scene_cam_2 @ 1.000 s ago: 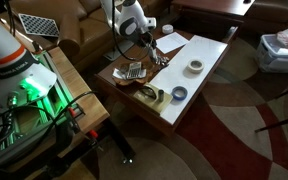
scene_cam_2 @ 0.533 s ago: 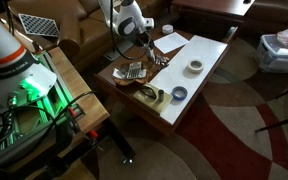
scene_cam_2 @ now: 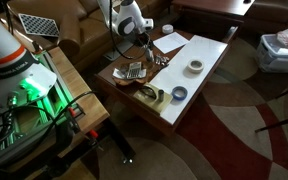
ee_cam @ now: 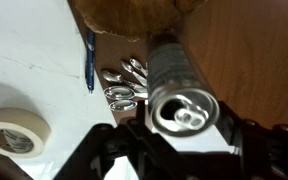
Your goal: Move the silver can to the left
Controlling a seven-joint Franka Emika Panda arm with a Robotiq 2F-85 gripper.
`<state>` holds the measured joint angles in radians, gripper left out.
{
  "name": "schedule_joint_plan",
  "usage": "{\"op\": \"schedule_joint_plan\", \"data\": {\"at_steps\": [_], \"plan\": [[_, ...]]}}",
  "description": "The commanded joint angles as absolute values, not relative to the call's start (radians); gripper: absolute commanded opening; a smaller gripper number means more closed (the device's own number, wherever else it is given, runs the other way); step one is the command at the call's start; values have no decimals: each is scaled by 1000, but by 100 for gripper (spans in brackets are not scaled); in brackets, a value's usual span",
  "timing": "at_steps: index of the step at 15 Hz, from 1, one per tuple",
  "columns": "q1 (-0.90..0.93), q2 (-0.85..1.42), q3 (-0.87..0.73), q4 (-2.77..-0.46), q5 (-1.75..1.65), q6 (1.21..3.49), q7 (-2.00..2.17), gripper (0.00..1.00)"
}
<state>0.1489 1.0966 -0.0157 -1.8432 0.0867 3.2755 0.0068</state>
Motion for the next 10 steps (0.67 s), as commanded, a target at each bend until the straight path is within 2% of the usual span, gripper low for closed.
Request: {"op": "schedule_joint_plan", "data": {"at_steps": [1, 5, 10], "plan": [[165, 1116, -28, -1817, 87, 3247, 40, 99], [133, 1073, 9, -1833, 89, 3243, 51, 100], [-88, 875, 240, -1948, 90, 3331, 78, 100]]}}
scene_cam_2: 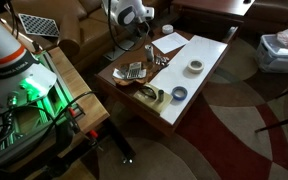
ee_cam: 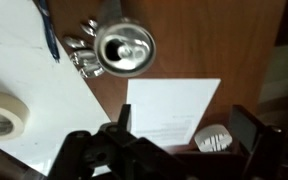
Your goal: Move the silver can to the left
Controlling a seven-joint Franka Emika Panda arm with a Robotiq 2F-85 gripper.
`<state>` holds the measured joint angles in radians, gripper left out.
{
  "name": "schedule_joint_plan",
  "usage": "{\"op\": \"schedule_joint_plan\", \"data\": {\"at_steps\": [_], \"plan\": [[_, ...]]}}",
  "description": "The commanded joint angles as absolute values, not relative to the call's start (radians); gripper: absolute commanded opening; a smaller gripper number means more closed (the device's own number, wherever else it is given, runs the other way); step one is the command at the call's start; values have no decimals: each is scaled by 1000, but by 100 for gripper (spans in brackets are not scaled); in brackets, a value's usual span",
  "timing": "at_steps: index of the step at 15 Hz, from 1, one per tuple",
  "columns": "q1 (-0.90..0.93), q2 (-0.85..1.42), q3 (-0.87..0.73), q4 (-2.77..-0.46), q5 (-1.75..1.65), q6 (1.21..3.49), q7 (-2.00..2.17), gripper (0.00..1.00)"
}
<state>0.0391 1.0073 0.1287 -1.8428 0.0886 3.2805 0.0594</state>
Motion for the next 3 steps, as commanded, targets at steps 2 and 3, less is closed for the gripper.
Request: {"op": "schedule_joint_plan", "data": {"at_steps": [2, 3], "plan": [[-43, 930, 208, -1872, 81, 3325, 77, 100], [-84, 891, 240, -1893, 78, 3337, 80, 100]]}}
